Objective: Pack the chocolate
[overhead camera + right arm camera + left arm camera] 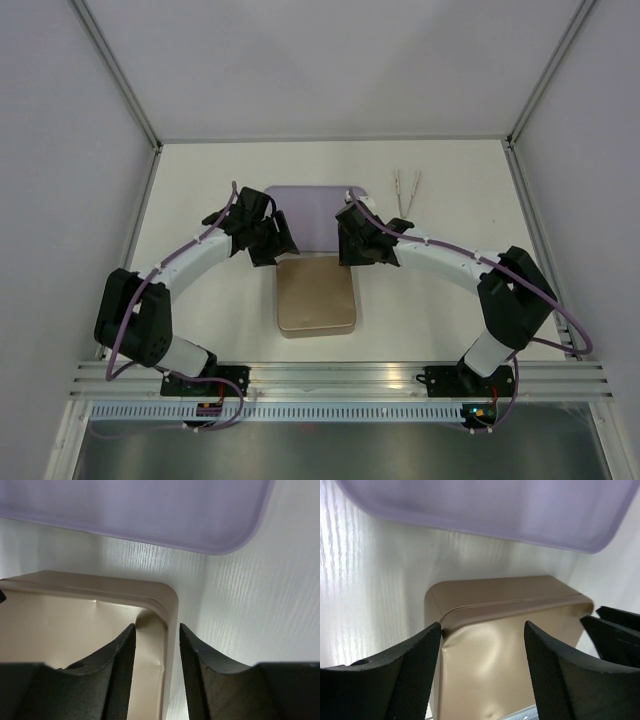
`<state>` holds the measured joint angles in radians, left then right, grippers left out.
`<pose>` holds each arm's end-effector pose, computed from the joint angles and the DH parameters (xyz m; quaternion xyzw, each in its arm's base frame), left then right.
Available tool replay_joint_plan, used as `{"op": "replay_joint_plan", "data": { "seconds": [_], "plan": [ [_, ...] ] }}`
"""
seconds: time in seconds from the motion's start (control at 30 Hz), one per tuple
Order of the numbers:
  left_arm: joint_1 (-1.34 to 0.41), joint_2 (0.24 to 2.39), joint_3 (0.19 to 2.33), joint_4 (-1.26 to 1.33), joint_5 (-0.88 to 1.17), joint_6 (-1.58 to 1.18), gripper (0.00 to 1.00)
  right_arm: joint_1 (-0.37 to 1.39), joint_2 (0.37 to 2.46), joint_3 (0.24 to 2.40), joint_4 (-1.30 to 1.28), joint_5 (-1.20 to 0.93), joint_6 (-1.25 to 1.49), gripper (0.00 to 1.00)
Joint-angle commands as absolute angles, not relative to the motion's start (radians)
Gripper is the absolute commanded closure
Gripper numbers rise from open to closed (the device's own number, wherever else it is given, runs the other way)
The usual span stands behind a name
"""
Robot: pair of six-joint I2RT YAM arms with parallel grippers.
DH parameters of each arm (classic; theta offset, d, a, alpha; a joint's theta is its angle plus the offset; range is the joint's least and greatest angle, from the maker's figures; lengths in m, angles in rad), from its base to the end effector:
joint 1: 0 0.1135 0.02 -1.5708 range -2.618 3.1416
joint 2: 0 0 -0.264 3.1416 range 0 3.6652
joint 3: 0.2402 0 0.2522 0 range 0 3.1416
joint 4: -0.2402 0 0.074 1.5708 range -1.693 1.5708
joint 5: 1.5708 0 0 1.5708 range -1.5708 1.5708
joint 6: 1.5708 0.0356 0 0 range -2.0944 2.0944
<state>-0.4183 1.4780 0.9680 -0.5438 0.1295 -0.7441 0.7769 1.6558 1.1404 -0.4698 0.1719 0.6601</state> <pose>0.2655 -0.1231 0.2141 -0.1401 0.9547 -0.1923 0.1789 0.2506 0.2378 0.2171 -0.0309 0.9537 0.1274 0.2706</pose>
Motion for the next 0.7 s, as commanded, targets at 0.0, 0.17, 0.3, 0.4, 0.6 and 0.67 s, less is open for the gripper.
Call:
{"op": "replay_joint_plan", "data": {
  "seconds": [0.0, 0.17, 0.3, 0.4, 0.6, 0.67],
  "plan": [
    [-0.413, 1.454, 1.048, -0.532, 0.152, -0.695, 0.27, 0.782, 1.599, 1.190, -0.491, 0.167, 0.624, 0.53],
    [-0.414, 1.356, 1.013, -0.577, 0.160, -0.716, 0.19, 0.781, 1.502, 1.158, -0.537, 0.133, 0.612, 0.48],
    [-0.414, 1.264, 0.977, -0.644, 0.167, -0.741, 0.19, 0.782, 1.447, 1.108, -0.568, 0.127, 0.604, 0.51],
    [-0.416, 1.203, 0.994, -0.655, 0.176, -0.765, 0.24, 0.782, 1.424, 1.117, -0.558, 0.109, 0.583, 0.62],
    [-0.465, 1.279, 0.999, -0.589, 0.238, -0.788, 0.56, 0.798, 1.494, 1.117, -0.485, 0.051, 0.592, 0.72],
    [-0.472, 1.330, 0.980, -0.586, 0.216, -0.796, 0.61, 0.805, 1.538, 1.111, -0.446, 0.049, 0.621, 0.72]
  ]
}}
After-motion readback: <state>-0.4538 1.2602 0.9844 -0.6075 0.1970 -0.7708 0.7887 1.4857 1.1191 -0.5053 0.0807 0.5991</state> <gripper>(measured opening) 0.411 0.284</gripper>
